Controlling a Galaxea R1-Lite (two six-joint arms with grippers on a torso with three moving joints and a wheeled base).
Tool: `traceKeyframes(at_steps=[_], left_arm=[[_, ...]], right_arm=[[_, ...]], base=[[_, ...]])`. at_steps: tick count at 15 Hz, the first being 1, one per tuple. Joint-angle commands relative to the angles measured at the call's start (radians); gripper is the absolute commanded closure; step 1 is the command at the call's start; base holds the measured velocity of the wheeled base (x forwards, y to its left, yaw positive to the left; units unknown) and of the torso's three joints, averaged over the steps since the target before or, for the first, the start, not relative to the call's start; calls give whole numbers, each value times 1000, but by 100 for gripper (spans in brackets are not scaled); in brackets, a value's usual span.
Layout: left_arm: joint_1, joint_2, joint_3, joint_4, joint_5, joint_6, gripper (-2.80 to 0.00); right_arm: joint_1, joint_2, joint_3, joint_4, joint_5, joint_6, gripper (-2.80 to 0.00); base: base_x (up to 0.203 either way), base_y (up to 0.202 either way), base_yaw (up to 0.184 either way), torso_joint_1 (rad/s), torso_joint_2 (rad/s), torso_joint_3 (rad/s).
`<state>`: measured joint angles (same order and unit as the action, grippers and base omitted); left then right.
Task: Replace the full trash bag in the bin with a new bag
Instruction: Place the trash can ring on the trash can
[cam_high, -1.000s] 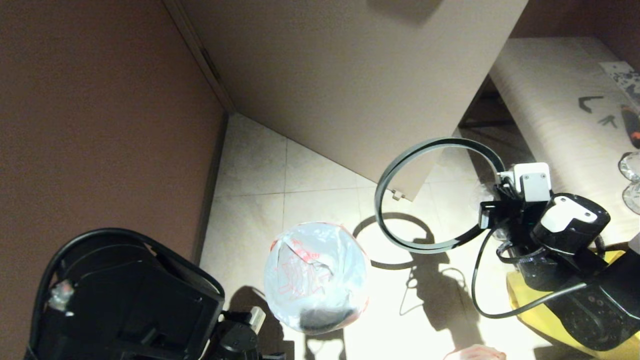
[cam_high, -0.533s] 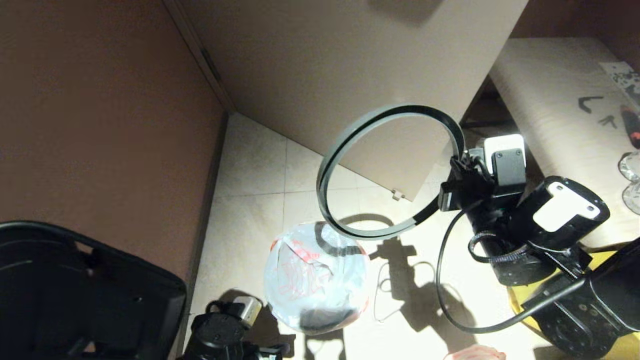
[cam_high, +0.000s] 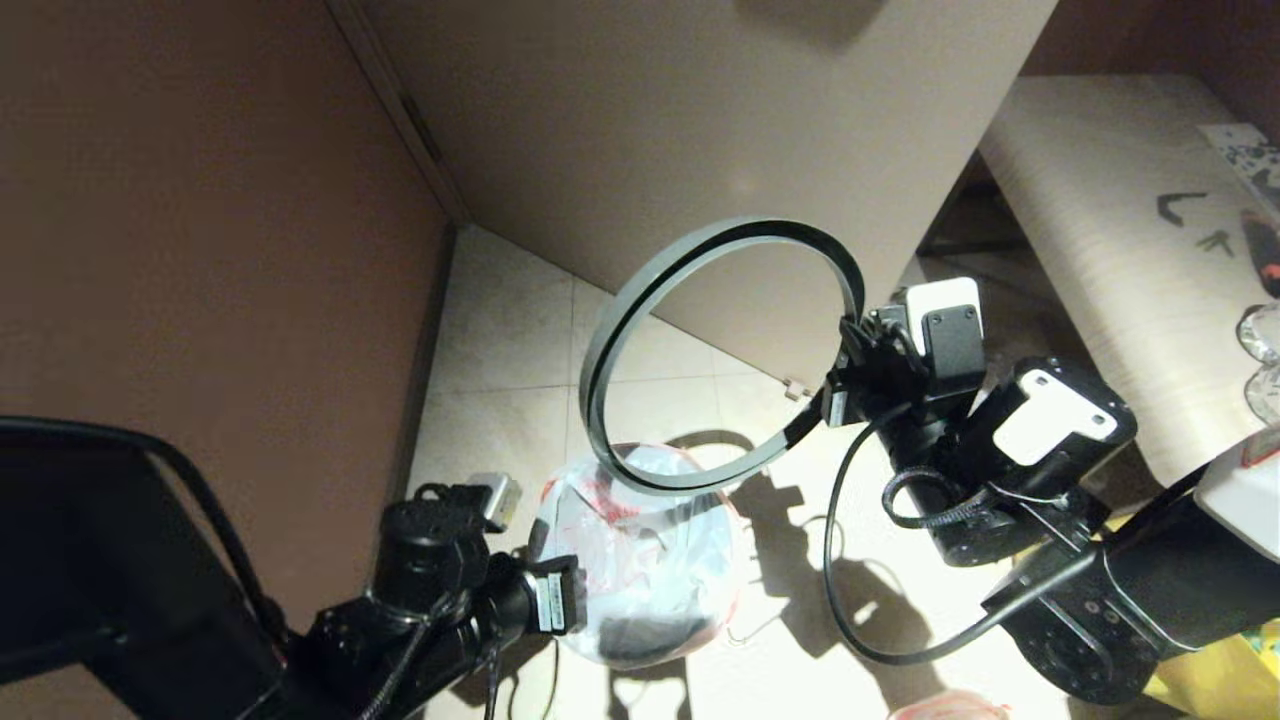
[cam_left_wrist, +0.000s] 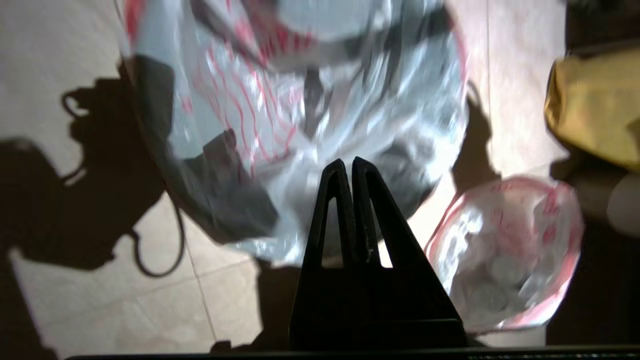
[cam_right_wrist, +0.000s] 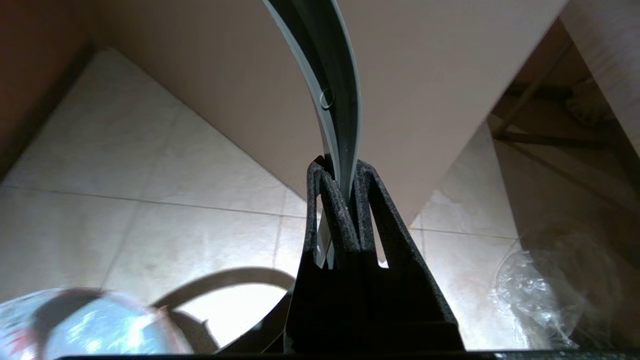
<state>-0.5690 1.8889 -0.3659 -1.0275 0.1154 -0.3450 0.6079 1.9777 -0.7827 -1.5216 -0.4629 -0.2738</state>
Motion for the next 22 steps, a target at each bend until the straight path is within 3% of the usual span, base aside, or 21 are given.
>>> traceKeyframes(at_steps=[1, 4, 6, 7, 10, 12, 14, 17, 19, 22], left_arm=[[19, -184, -131, 370, 3, -10, 0], [15, -378, -330, 936, -25, -111, 0], [9, -431, -452, 1182, -102, -199, 0], [6, -438, -486, 1252, -138, -251, 0], [7, -443, -515, 1304, -164, -318, 0], [45, -437, -586, 1366, -188, -359, 0], [75, -441, -625, 1402, -263, -373, 0], [84, -423, -618, 1402, -269, -371, 0], [84, -422, -619, 1400, -269, -371, 0], [95, -421, -620, 1397, -269, -373, 0]], right_arm=[[-37, 54, -45, -8, 10, 1, 0], [-56, 120, -161, -8, 20, 25, 0], [-45, 157, -235, -8, -12, 46, 0], [-37, 171, -275, -8, -41, 56, 0], [-12, 275, -312, -8, -68, 49, 0], [-4, 317, -337, -8, -73, 36, 0], [-4, 376, -444, -8, -104, 34, 0], [31, 495, -610, -8, -184, 15, 0], [65, 471, -586, -8, -258, 14, 0], [121, 413, -375, -8, -325, 47, 0]], base=[[0, 0, 0, 0, 0, 0], [0, 0, 0, 0, 0, 0], [0, 0, 0, 0, 0, 0], [0, 0, 0, 0, 0, 0], [0, 0, 0, 0, 0, 0], [0, 0, 0, 0, 0, 0], [0, 0, 0, 0, 0, 0], [0, 0, 0, 0, 0, 0], [0, 0, 0, 0, 0, 0], [0, 0, 0, 0, 0, 0]])
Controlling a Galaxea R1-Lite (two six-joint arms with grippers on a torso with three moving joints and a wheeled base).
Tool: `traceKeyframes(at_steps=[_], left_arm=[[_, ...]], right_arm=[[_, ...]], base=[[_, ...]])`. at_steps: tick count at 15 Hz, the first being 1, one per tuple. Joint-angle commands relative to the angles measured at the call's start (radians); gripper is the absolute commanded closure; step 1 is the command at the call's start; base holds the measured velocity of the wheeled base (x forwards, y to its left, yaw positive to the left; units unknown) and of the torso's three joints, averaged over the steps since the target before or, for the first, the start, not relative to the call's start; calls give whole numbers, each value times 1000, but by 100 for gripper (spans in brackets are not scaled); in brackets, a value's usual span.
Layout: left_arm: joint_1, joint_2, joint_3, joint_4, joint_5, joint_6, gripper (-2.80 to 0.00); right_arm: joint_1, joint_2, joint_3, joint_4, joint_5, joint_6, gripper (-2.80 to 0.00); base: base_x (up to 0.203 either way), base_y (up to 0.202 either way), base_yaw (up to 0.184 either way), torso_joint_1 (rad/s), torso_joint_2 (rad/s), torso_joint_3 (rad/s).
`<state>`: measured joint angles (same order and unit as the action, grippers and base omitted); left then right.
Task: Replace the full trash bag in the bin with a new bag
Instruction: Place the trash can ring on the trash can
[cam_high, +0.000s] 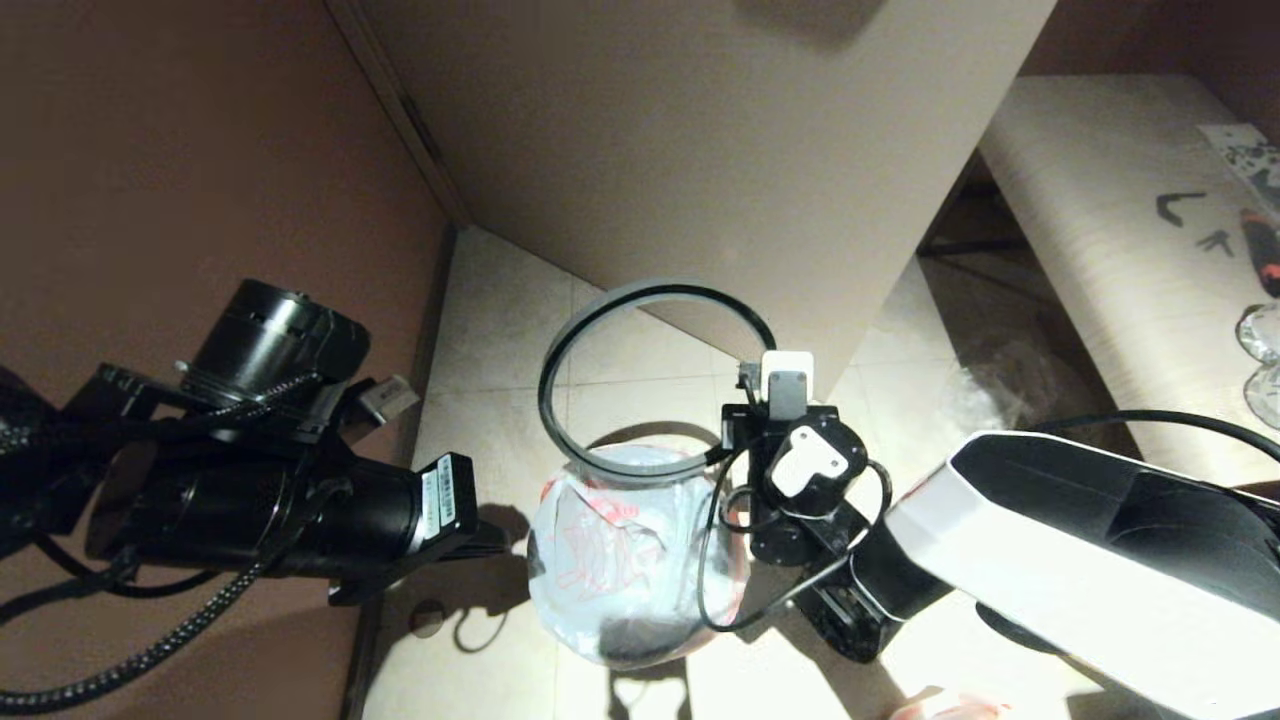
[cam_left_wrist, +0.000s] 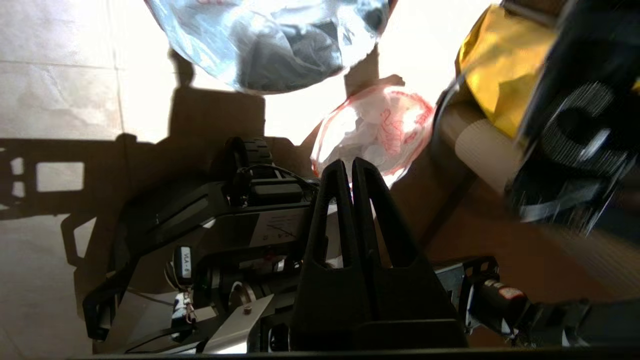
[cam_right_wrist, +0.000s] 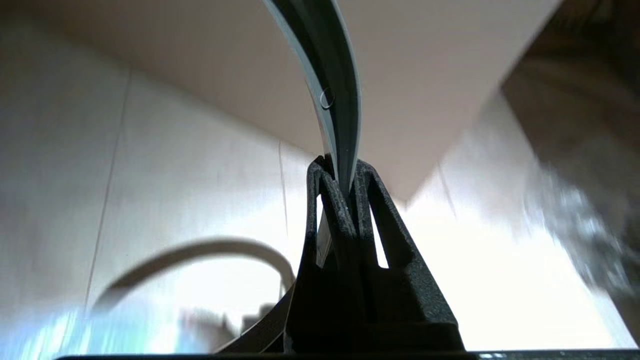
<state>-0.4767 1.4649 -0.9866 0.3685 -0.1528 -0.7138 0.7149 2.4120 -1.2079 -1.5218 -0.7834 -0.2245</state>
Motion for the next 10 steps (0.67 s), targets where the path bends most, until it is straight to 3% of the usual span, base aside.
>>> traceKeyframes(at_steps=[1, 4, 10], left_arm=[[8, 3, -1, 1, -1, -4, 0], [9, 4, -3, -2, -1, -4, 0], [10, 29, 0, -2, -2, -6, 0]], right_arm=[[26, -31, 111, -8, -34, 13, 0], [59, 8, 157, -8, -67, 103, 0], [100, 103, 148, -8, -48, 57, 0]], base=[[0, 0, 0, 0, 0, 0], [0, 0, 0, 0, 0, 0], [0, 0, 0, 0, 0, 0]])
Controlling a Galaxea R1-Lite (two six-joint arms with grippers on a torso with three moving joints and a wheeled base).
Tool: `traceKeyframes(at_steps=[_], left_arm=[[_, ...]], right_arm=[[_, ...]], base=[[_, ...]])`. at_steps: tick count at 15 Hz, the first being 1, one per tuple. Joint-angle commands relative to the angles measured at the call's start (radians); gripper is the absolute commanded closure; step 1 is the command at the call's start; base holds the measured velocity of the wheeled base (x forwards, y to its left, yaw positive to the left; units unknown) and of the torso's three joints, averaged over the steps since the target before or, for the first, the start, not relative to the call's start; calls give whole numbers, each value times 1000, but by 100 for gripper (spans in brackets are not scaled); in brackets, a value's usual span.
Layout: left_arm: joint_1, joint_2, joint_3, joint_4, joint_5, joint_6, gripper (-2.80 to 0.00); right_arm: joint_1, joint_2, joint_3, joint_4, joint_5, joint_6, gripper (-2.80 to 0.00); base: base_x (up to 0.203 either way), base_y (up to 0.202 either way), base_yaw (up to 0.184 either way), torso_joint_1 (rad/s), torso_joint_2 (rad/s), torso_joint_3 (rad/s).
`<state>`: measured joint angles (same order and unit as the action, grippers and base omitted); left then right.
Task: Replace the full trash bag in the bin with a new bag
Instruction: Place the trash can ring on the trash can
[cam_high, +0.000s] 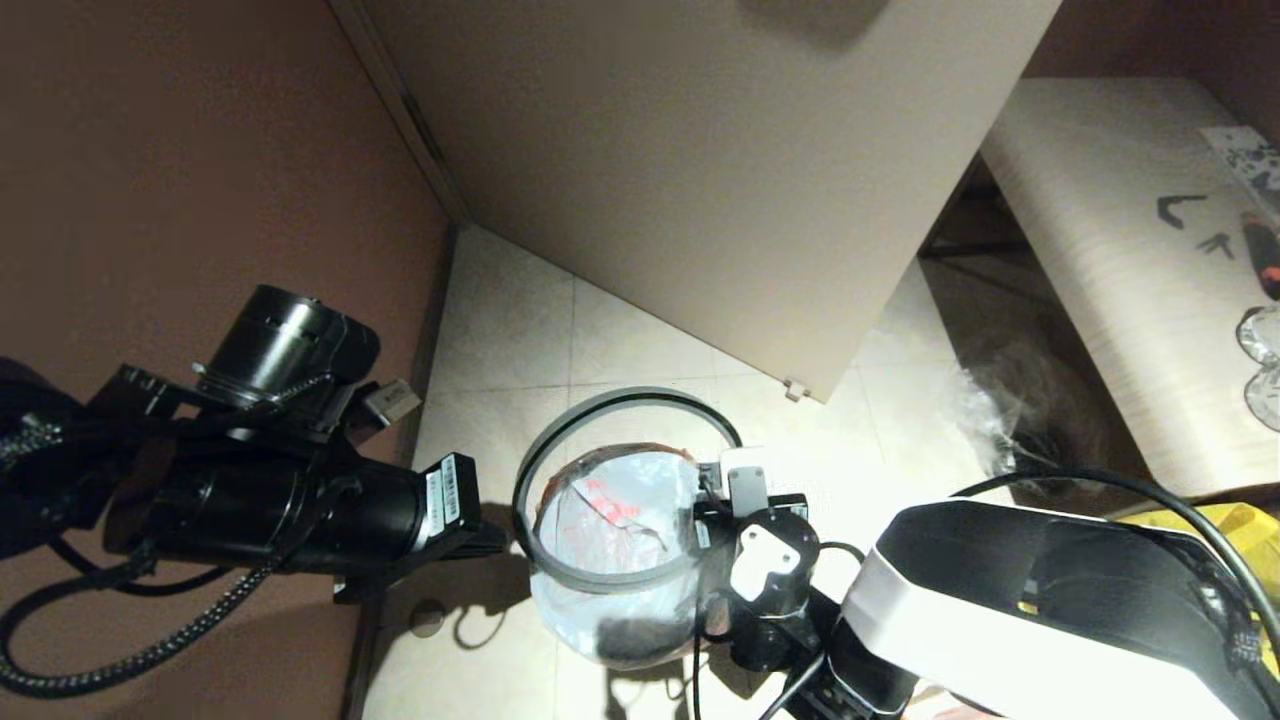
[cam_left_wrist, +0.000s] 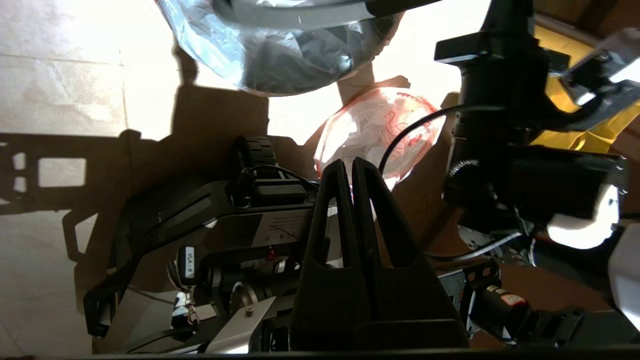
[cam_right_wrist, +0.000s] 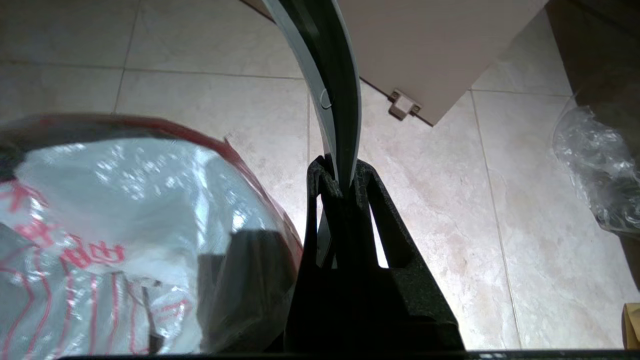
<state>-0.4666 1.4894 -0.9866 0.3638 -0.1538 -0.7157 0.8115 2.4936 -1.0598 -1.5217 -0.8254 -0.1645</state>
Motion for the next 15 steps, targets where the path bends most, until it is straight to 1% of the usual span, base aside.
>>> traceKeyframes(at_steps=[1, 3, 4, 5, 8, 11, 12, 13, 15], left_arm=[[2, 3, 0, 1, -1, -4, 0], [5, -1, 0, 3, -1, -4, 0], [9, -2, -1, 2, -1, -4, 0], [14, 0, -1, 2, -1, -3, 0], [14, 5, 0, 3, -3, -2, 0], [39, 7, 1, -2, -5, -2, 0], [60, 7, 0, -11, -19, -2, 0], [78, 5, -1, -18, -30, 1, 0], [86, 3, -1, -22, -24, 4, 0]], right_arm=[[3, 29, -2, -8, 4, -1, 0], [3, 45, -17, -8, 43, -6, 0], [3, 45, -18, -8, 67, -43, 0], [3, 36, -11, -8, 89, -99, 0], [0, -33, 5, -1, 144, -198, 0], [4, -93, 4, 155, 171, -251, 0], [5, -120, 3, 217, 177, -263, 0], [6, -143, 2, 287, 194, -269, 0], [6, -165, -31, 407, 227, -273, 0]], base=[[0, 0, 0, 0, 0, 0], [0, 0, 0, 0, 0, 0], [0, 0, 0, 0, 0, 0], [0, 0, 0, 0, 0, 0], [0, 0, 0, 0, 0, 0], [0, 0, 0, 0, 0, 0], [0, 0, 0, 0, 0, 0], [0, 0, 0, 0, 0, 0], [0, 0, 0, 0, 0, 0]])
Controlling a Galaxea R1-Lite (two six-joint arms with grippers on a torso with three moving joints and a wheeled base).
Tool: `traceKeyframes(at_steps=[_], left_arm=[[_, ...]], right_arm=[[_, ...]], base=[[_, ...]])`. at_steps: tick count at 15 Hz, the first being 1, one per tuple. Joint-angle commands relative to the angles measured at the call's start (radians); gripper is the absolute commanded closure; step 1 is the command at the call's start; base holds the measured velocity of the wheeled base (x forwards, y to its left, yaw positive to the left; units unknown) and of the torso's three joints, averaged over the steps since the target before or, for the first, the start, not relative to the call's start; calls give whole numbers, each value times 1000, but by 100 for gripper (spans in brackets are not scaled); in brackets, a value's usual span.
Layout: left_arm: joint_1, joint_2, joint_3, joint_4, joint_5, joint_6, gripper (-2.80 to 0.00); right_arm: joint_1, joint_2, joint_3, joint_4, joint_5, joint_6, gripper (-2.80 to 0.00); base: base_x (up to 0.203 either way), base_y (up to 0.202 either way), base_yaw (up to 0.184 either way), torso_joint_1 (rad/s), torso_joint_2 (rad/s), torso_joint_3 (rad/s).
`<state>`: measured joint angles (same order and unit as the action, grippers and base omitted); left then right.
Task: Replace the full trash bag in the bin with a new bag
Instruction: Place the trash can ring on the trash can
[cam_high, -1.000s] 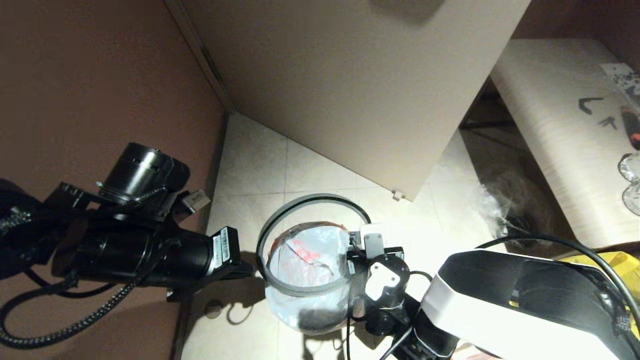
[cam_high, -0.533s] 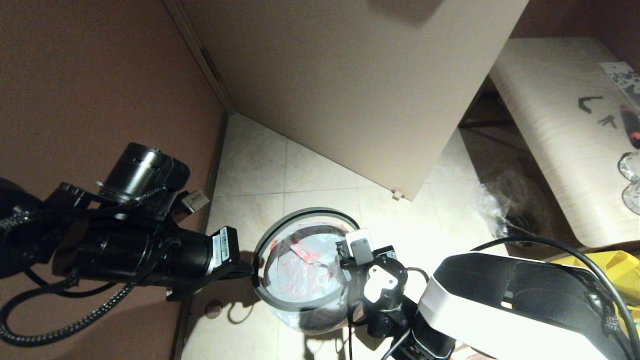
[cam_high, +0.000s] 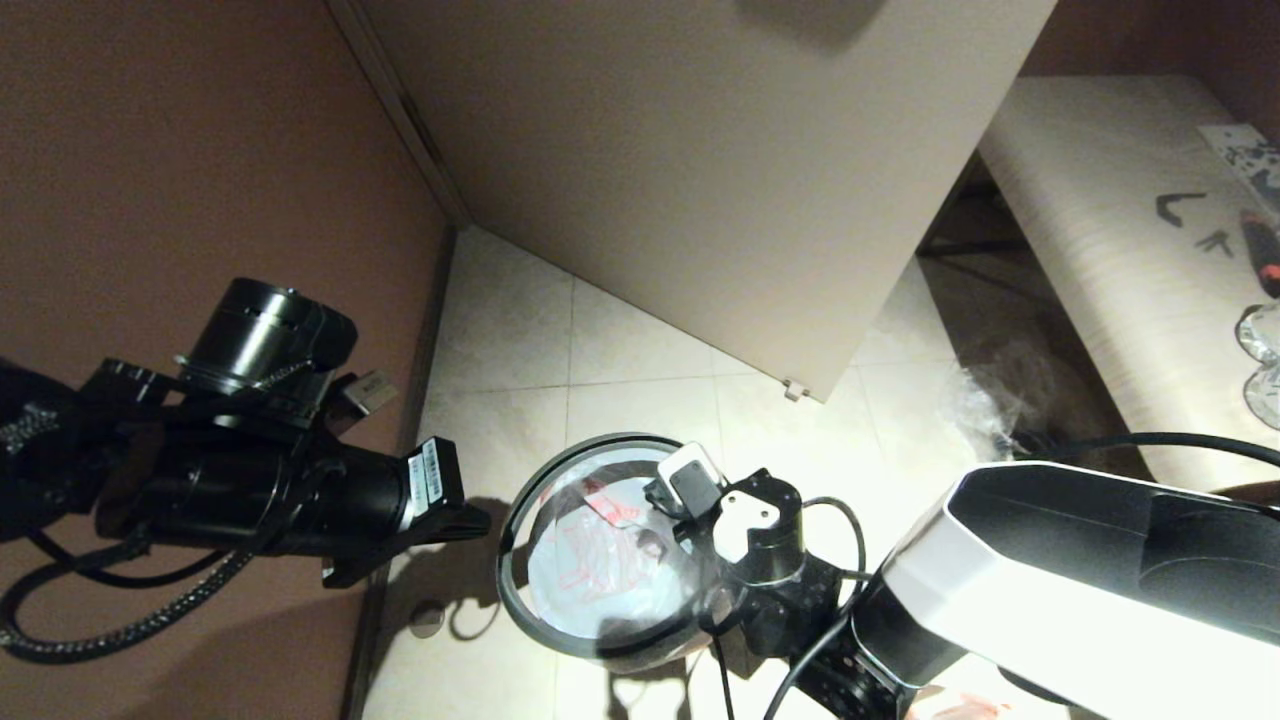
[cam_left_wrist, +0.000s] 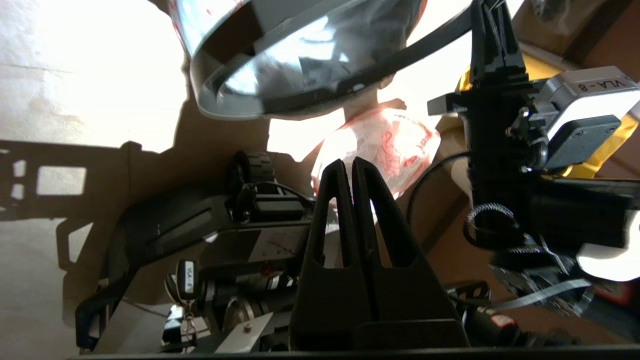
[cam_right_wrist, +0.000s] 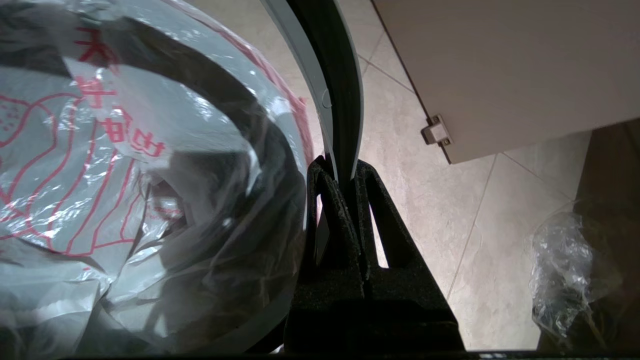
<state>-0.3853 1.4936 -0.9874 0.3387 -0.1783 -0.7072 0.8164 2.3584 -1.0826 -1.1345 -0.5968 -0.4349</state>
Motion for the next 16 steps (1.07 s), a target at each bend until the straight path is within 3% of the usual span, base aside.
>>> traceKeyframes(at_steps=[1, 5, 7, 8, 9, 12, 16], left_arm=[[17, 1, 0, -6, -1, -5, 0], [20, -1, 1, -18, -6, -5, 0], [20, -3, 1, -18, -7, -6, 0], [20, -5, 1, -20, -13, -8, 0], [20, -12, 1, -23, -39, -10, 0], [44, -89, -3, -20, -212, -25, 0], [112, -162, -27, -20, -389, -40, 0]], right_arm=[[-1, -24, -44, 63, 3, -4, 0], [0, 7, -187, 158, 1, -15, 0], [0, 4, -187, 96, -1, -9, 0], [1, 12, -184, -13, -5, -10, 0], [3, 19, -168, -127, -9, -11, 0], [3, 19, -10, -378, -25, -9, 0], [-14, -13, 123, -395, -41, 137, 0]], base=[[0, 0, 0, 0, 0, 0], [0, 0, 0, 0, 0, 0], [0, 0, 0, 0, 0, 0], [0, 0, 0, 0, 0, 0], [0, 0, 0, 0, 0, 0], [0, 0, 0, 0, 0, 0], [0, 0, 0, 0, 0, 0]])
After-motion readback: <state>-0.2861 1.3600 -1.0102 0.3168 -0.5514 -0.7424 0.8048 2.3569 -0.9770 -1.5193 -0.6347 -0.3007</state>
